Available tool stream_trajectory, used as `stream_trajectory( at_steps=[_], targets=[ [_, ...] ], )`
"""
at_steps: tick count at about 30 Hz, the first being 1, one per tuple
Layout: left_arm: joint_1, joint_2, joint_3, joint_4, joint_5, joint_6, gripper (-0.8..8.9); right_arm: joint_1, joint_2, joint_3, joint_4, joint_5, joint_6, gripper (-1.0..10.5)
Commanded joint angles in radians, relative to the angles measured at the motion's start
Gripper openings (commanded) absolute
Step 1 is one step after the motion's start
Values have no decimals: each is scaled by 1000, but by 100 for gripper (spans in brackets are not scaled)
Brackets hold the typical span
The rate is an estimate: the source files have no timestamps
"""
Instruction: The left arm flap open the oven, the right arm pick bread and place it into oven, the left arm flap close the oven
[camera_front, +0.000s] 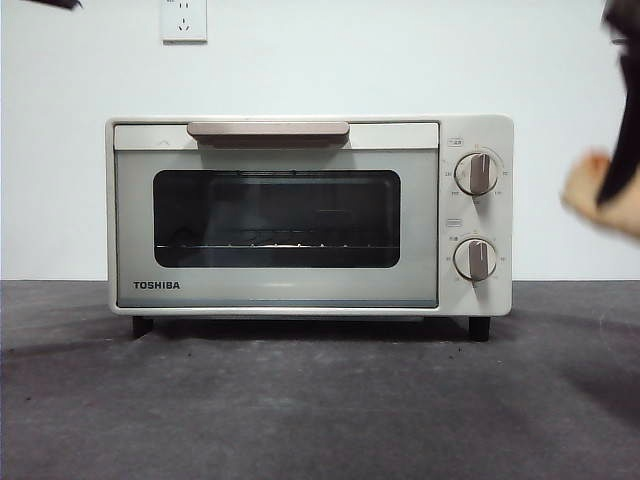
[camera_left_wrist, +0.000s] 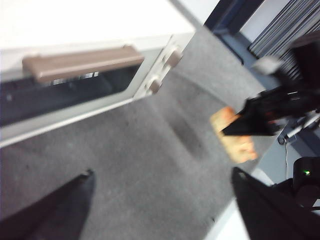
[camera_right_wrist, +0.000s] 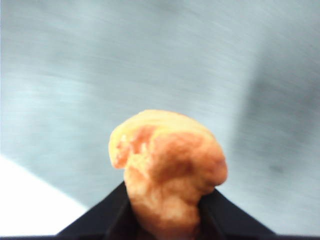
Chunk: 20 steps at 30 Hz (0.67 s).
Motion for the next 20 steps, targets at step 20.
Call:
stream_trajectory(
  at_steps=[20],
  targets=[
    [-90, 533, 363, -23, -174, 174, 16, 4, -537, 5, 5, -124, 205, 109]
  ],
)
